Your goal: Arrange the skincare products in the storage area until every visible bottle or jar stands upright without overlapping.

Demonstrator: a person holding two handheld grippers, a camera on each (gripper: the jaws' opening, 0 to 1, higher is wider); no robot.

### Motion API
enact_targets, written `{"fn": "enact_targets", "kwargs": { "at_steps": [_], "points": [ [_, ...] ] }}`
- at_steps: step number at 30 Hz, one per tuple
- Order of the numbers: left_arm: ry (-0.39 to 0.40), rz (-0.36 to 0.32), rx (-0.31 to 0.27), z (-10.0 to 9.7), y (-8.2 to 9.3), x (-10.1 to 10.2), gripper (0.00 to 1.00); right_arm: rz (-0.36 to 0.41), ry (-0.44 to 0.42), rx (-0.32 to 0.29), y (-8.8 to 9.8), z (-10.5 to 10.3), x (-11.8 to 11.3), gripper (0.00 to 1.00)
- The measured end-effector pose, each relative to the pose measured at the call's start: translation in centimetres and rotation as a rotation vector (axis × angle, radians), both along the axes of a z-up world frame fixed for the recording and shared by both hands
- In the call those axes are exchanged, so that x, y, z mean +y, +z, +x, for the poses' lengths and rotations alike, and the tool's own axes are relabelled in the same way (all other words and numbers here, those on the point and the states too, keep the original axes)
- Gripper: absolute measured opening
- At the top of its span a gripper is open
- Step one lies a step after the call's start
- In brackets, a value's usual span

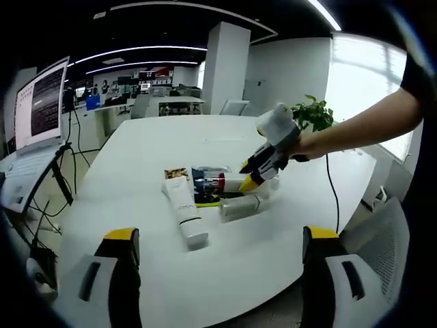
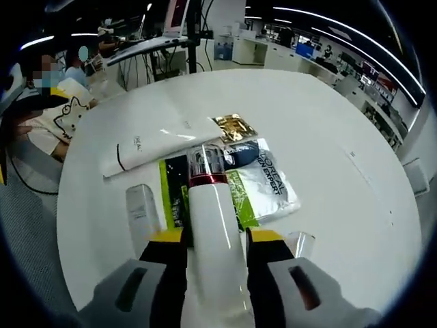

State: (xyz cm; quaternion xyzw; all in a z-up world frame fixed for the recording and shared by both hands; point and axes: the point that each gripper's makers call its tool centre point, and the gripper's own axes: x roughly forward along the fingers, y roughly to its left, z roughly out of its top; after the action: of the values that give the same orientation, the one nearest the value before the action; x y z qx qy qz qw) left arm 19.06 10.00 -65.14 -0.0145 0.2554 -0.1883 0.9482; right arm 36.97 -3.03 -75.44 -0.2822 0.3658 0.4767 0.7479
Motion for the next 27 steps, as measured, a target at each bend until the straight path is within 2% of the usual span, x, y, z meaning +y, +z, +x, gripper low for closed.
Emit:
{"fn": "enact_targets", "kwargs": {
  "at_steps": [11, 19, 23, 27],
  "points": [
    [0.008, 0.001, 0.009, 0.1, -0.2, 0.2, 0.91, -0.084, 0.067, 0.032, -1.6, 0.2, 0.9, 0.31],
    [0.011, 0.008, 0.015, 0.1, -0.3, 0.2, 0.91, -0.151, 0.068, 0.078, -1.6, 0.3, 0.9, 0.31],
    [0.011, 0.011, 0.015, 0.1, -0.4, 0.2, 0.91, -0.166, 0.083, 0.08, -1.7, 0.2, 0.7, 0.3],
    [0.011, 0.013, 0.015, 0.0, -0.4, 0.3, 0.9, -0.146, 0.084, 0.063, -1.7, 0.1, 0.7, 0.3]
  ]
}}
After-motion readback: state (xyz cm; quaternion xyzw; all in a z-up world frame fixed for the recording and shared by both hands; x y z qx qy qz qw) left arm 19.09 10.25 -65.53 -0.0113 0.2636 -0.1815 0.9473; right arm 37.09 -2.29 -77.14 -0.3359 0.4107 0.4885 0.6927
